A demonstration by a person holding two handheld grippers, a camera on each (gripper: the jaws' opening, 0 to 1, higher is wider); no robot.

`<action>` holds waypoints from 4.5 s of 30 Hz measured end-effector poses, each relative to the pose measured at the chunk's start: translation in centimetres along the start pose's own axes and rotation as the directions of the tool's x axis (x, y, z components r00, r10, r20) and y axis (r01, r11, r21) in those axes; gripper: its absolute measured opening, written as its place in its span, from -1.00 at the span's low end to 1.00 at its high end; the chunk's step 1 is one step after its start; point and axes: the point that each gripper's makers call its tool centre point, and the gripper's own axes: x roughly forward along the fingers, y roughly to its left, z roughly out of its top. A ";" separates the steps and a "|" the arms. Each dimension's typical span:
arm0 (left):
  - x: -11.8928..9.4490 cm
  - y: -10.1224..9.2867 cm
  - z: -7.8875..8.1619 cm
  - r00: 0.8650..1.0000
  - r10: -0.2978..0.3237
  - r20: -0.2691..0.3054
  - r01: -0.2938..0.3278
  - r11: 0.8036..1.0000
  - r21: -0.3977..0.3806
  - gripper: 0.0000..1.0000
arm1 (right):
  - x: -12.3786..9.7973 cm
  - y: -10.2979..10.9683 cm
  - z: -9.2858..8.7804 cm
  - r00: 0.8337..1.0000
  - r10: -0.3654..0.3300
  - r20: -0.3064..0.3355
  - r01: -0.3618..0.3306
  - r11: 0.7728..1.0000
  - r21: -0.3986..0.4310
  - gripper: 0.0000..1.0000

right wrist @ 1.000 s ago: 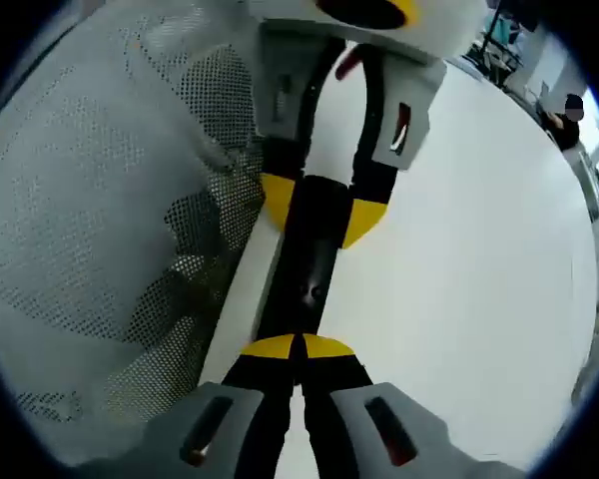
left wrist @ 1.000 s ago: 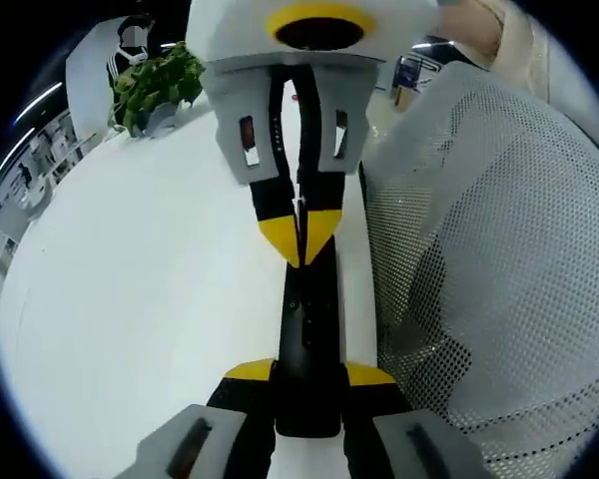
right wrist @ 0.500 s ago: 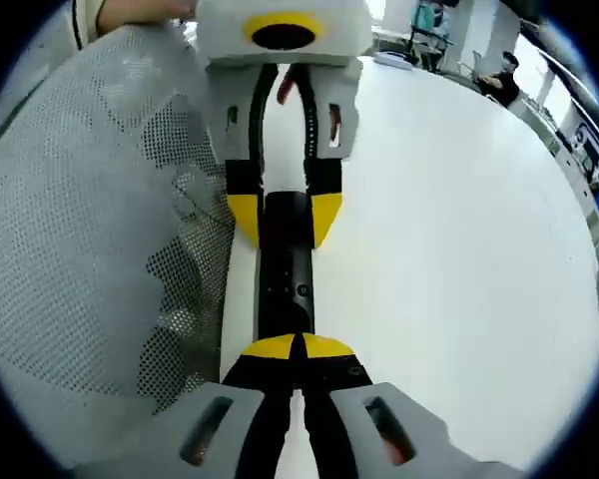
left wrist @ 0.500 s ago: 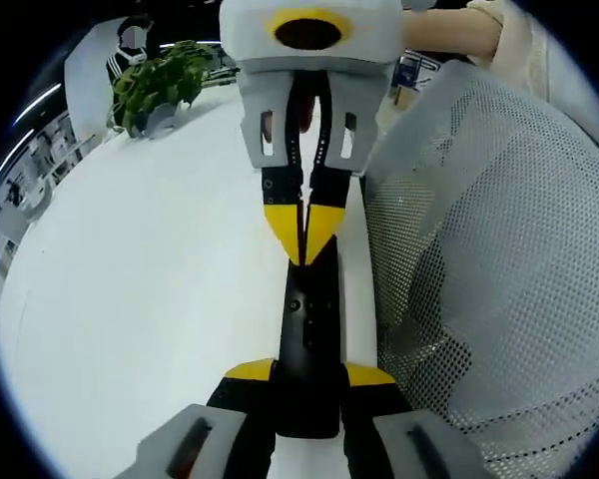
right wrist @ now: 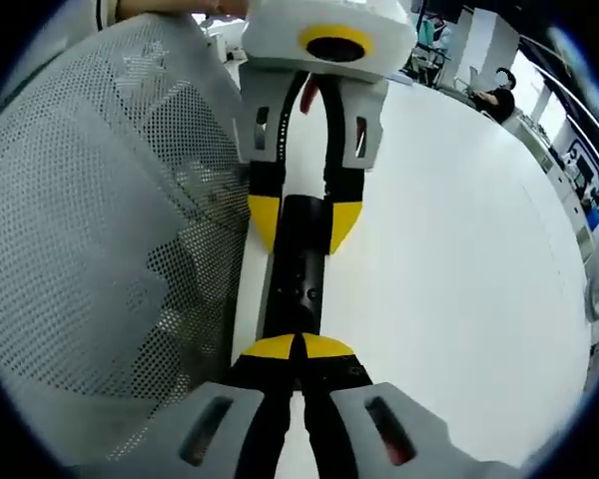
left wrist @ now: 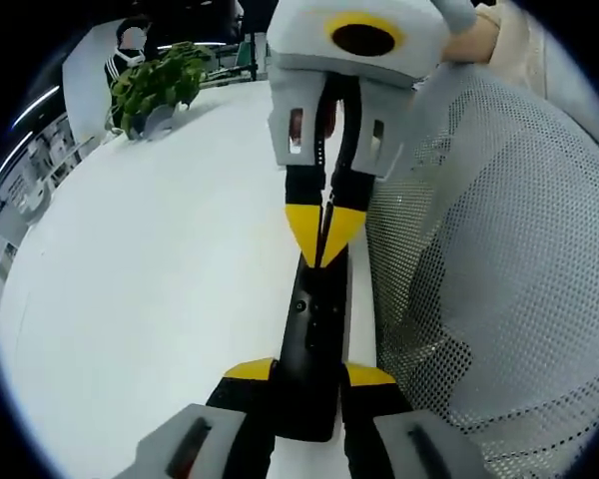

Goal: Press the specified remote control buttons in sequence, fully releasing each button before pressing the next.

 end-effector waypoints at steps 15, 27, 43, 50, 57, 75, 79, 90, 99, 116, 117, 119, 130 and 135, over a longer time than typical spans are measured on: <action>0.0 0.0 0.0 1.000 -0.001 0.003 0.001 1.000 0.000 -0.52 | 0.3 0.3 0.7 0.999 -0.002 -0.032 0.001 0.999 -0.043 -1.00; 0.0 -0.1 0.1 1.000 -0.005 0.009 0.005 1.000 -0.002 -0.51 | 0.6 0.4 0.7 0.982 -0.047 -0.184 0.023 0.991 -0.131 -1.00; -0.1 -0.1 0.1 1.000 -0.003 0.005 0.003 1.000 0.003 -0.52 | 0.6 0.0 0.6 0.986 -0.058 -0.159 0.071 0.995 0.076 -1.00; -0.1 -0.1 0.1 1.000 -0.001 0.003 0.001 1.000 0.007 -0.52 | 0.4 -0.3 0.4 0.994 -0.020 -0.109 0.033 0.992 0.120 -1.00; 0.0 0.0 0.1 1.000 0.001 0.007 -0.001 1.000 0.000 -0.53 | 0.4 -1.2 0.6 0.992 -0.040 -0.121 0.055 0.992 0.118 -1.00; 0.0 0.1 0.1 1.000 0.002 -0.007 -0.002 0.999 -0.036 -0.53 | 0.1 -1.4 0.8 0.995 -0.096 -0.014 0.097 0.977 0.189 -1.00; 0.0 0.1 0.1 1.000 0.001 -0.004 -0.001 0.999 -0.044 -0.53 | 0.4 -1.1 1.0 0.993 -0.114 -0.024 0.116 0.988 0.098 -1.00; -0.1 0.0 0.1 1.000 -0.001 -0.002 0.001 0.999 -0.054 -0.53 | 0.5 -0.4 1.8 0.988 -0.143 -0.053 0.135 0.983 -0.126 -1.00; 0.0 -0.1 0.1 1.000 -0.001 -0.002 0.001 0.999 -0.054 -0.53 | 1.1 0.8 2.6 0.994 -0.099 -0.036 0.093 0.984 -0.153 -1.00; 0.3 -0.1 0.4 1.000 -0.002 0.003 0.002 0.997 -0.078 -0.53 | 1.7 1.5 2.6 0.962 -0.227 -0.154 0.099 0.811 -0.577 -1.00; 0.3 -0.1 0.3 1.000 -0.001 0.003 0.001 0.999 -0.046 -0.53 | 1.6 1.4 2.6 0.961 -0.230 -0.155 0.104 0.817 -0.567 -1.00; 0.3 -0.2 0.3 1.000 0.003 0.002 -0.003 0.999 -0.034 -0.53 | 1.6 1.3 2.6 0.962 -0.226 -0.153 0.106 0.825 -0.555 -1.00; 0.3 -0.1 0.4 1.000 0.000 0.001 0.000 0.999 -0.039 -0.53 | 1.3 0.1 3.1 0.993 -0.120 -0.003 0.119 0.988 -0.096 -1.00; 0.3 -0.1 0.5 1.000 0.000 0.003 0.001 0.999 -0.044 -0.53 | 1.4 0.2 2.7 0.990 -0.135 -0.050 0.128 0.984 -0.122 -1.00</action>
